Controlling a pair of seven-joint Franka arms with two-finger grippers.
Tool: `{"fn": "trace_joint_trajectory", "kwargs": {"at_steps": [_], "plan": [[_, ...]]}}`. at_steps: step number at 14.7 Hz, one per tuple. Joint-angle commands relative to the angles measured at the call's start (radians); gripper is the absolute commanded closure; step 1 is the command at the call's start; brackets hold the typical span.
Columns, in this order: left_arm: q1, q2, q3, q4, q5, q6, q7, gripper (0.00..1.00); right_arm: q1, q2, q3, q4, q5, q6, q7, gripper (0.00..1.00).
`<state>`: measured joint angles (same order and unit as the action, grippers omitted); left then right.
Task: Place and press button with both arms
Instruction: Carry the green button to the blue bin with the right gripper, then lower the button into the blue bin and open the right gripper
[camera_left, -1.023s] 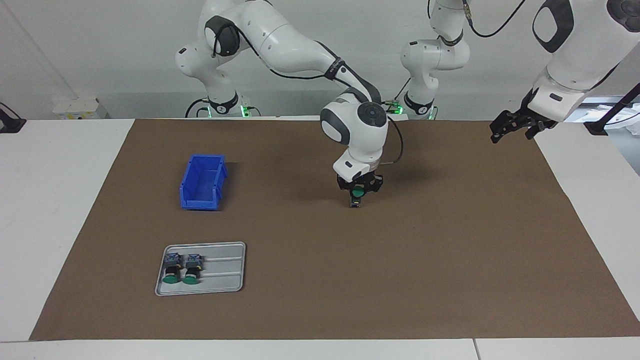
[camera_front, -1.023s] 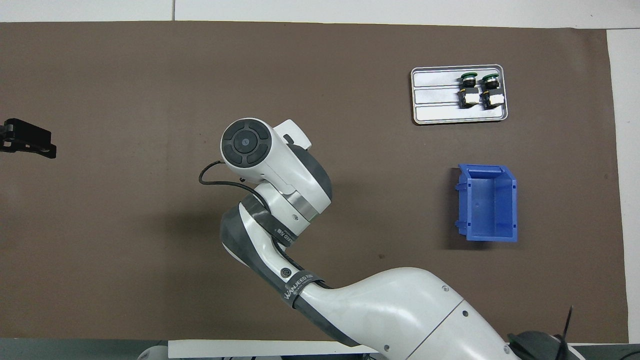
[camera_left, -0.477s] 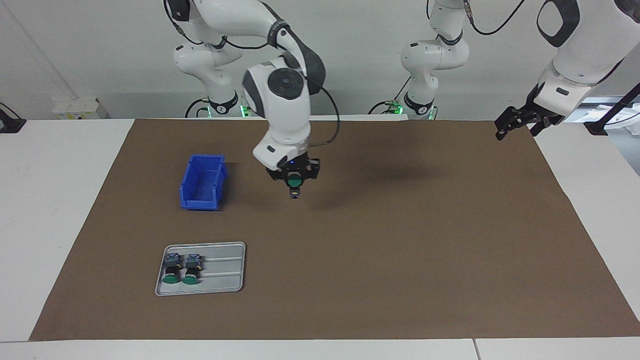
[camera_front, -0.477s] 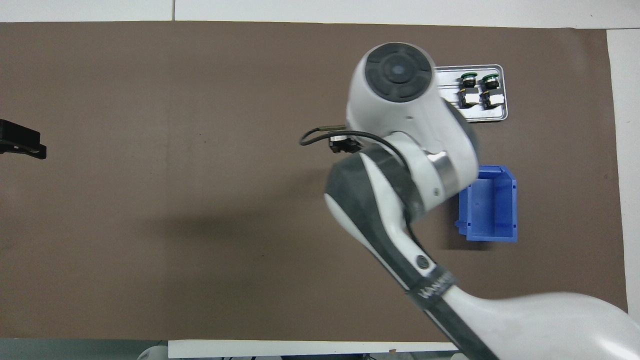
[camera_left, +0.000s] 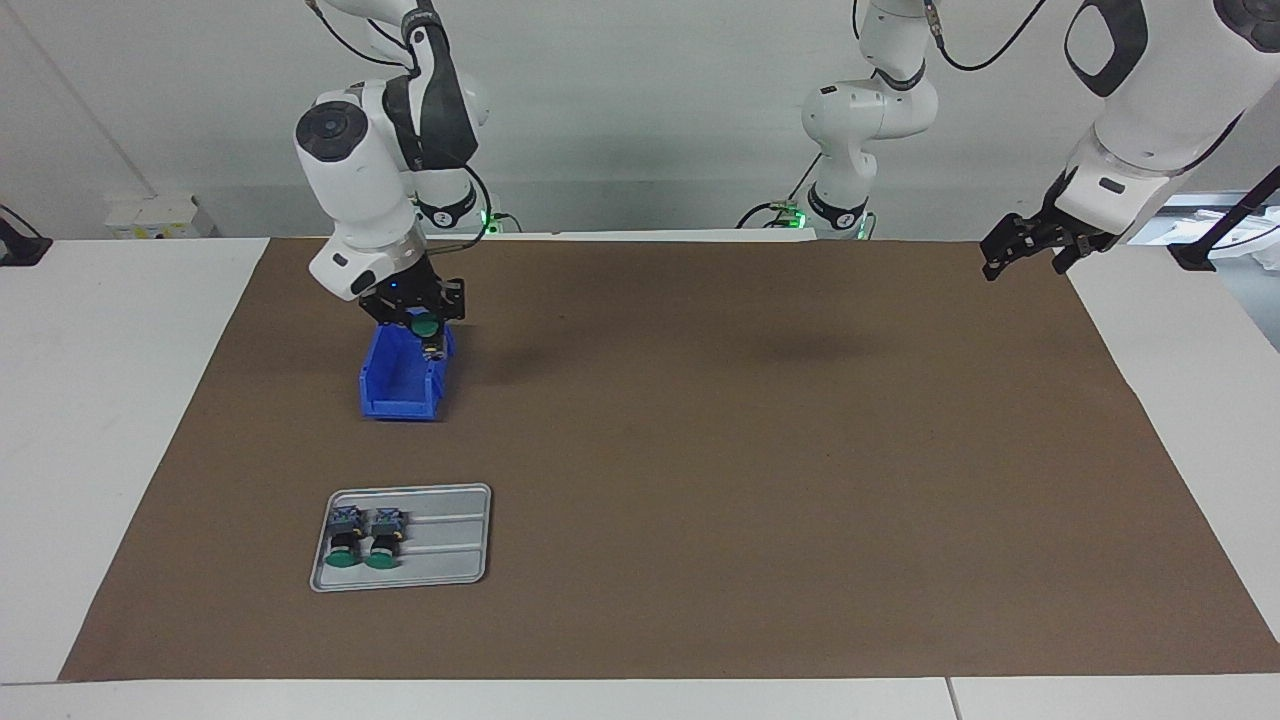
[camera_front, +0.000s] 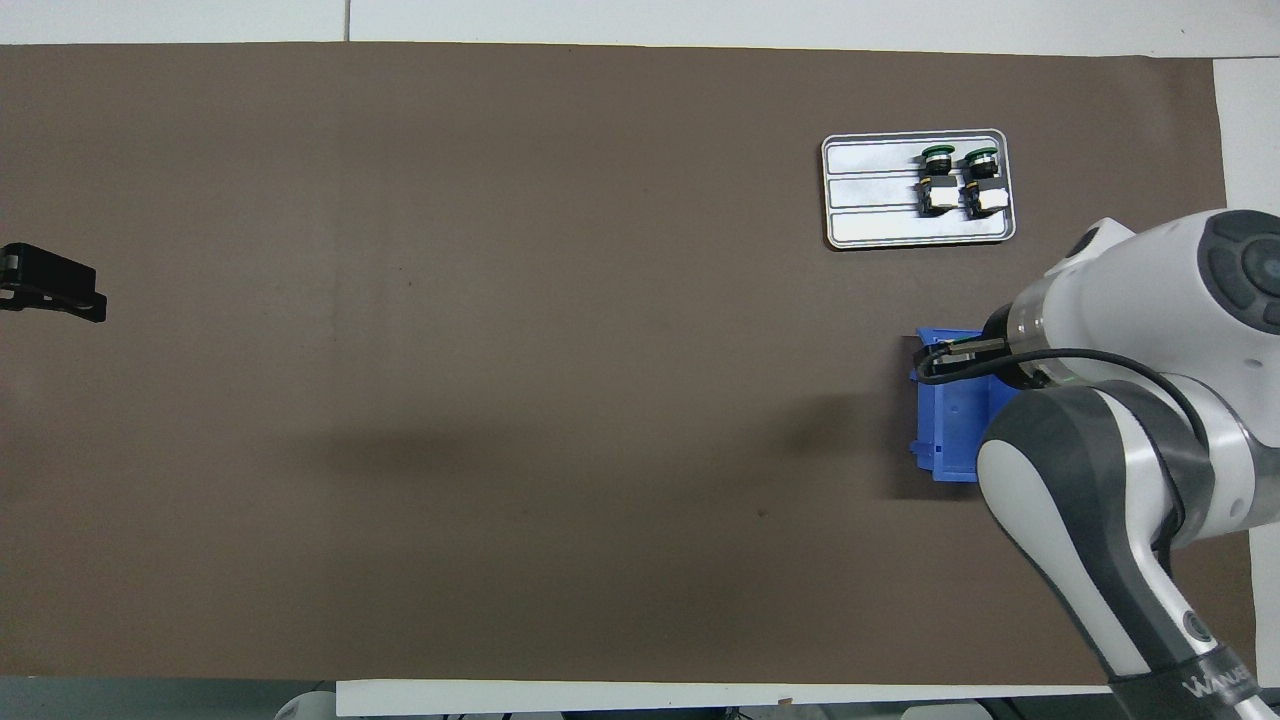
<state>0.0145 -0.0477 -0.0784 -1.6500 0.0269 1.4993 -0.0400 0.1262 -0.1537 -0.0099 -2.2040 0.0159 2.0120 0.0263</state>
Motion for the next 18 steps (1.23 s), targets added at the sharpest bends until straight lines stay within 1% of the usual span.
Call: {"fn": "trace_joint_trajectory", "kwargs": {"at_steps": [1, 3, 5, 11, 13, 15, 16, 17, 18], "plan": [[-0.005, -0.009, -0.006, -0.008, 0.011, -0.008, 0.009, 0.00, -0.048, -0.030, 0.011, -0.077, 0.009, 0.073, -0.068, 1.00], [-0.007, -0.009, -0.006, -0.010, 0.011, -0.008, 0.009, 0.00, -0.109, -0.021, 0.008, -0.097, 0.009, 0.102, -0.112, 1.00], [-0.019, -0.011, -0.006, -0.011, 0.011, -0.005, 0.009, 0.00, -0.120, -0.010, 0.008, -0.120, 0.009, 0.112, -0.128, 1.00], [-0.030, -0.011, -0.006, -0.010, 0.011, -0.011, 0.002, 0.00, -0.117, 0.078, 0.008, -0.131, 0.009, 0.163, -0.151, 1.00], [-0.028, -0.011, -0.006, -0.010, 0.013, -0.002, 0.009, 0.00, -0.117, 0.091, 0.008, -0.144, 0.009, 0.189, -0.151, 1.00], [-0.030, -0.011, -0.006, -0.010, 0.013, -0.004, 0.012, 0.00, -0.112, 0.097, 0.008, -0.152, 0.009, 0.191, -0.149, 0.99], [-0.030, -0.011, -0.006, -0.010, 0.013, -0.005, 0.012, 0.00, -0.112, 0.095, 0.008, -0.154, 0.009, 0.195, -0.149, 0.96], [-0.028, -0.011, -0.004, -0.010, 0.013, -0.007, 0.014, 0.00, -0.112, 0.097, 0.008, -0.154, 0.009, 0.204, -0.148, 0.89], [-0.025, -0.011, -0.006, -0.011, 0.013, -0.005, 0.011, 0.00, -0.111, 0.097, 0.008, -0.154, 0.009, 0.205, -0.146, 0.74]]}}
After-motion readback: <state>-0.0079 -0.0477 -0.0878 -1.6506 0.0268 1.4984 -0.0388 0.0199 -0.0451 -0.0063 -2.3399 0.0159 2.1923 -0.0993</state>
